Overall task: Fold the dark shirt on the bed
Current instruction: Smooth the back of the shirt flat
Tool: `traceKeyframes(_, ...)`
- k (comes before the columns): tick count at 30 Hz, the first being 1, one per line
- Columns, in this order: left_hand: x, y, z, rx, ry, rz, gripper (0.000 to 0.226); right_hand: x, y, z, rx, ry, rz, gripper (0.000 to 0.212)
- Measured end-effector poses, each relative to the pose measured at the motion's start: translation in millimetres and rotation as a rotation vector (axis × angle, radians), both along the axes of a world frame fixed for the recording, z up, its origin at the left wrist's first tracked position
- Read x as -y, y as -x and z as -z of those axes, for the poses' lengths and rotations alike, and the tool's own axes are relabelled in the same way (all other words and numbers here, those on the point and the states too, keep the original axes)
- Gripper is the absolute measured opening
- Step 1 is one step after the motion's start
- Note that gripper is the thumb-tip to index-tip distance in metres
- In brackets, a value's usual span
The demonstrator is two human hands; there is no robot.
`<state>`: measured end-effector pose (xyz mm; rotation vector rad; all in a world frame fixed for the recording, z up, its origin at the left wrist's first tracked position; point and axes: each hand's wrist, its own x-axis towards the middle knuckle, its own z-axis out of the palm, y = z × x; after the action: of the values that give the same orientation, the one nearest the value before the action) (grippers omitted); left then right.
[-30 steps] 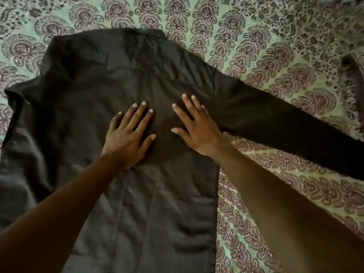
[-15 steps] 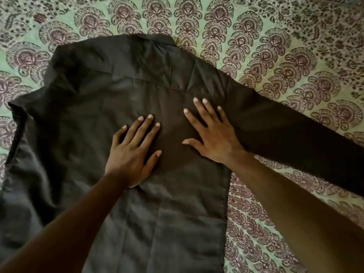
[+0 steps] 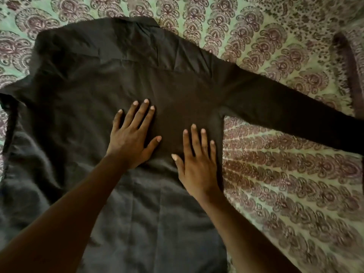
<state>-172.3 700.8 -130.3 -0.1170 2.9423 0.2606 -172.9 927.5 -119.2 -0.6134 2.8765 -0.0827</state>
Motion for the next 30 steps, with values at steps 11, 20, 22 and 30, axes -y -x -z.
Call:
traceKeyframes(11, -32.2, -192.5, -11.4, 0.035, -0.057, 0.536, 0.091, -20.8, -104.0, -7.3, -0.108, 0.012, 0.352, 0.068)
traceKeyframes(20, -7.6, -264.3, -18.7, 0.044, -0.152, 0.802, 0.073, -30.8, -219.0, -4.7, -0.018, -0.016, 0.431, 0.067)
traceKeyframes(22, -3.1, -262.5, -19.0, 0.009, -0.244, 0.781, 0.064, -48.4, -255.8, -9.1, 0.005, -0.027, 0.443, 0.069)
traceKeyframes(30, -6.6, -220.7, -11.9, -0.041, -0.062, 0.578, 0.075, -6.4, -215.6, -11.3, -0.100, 0.069, 0.511, 0.068)
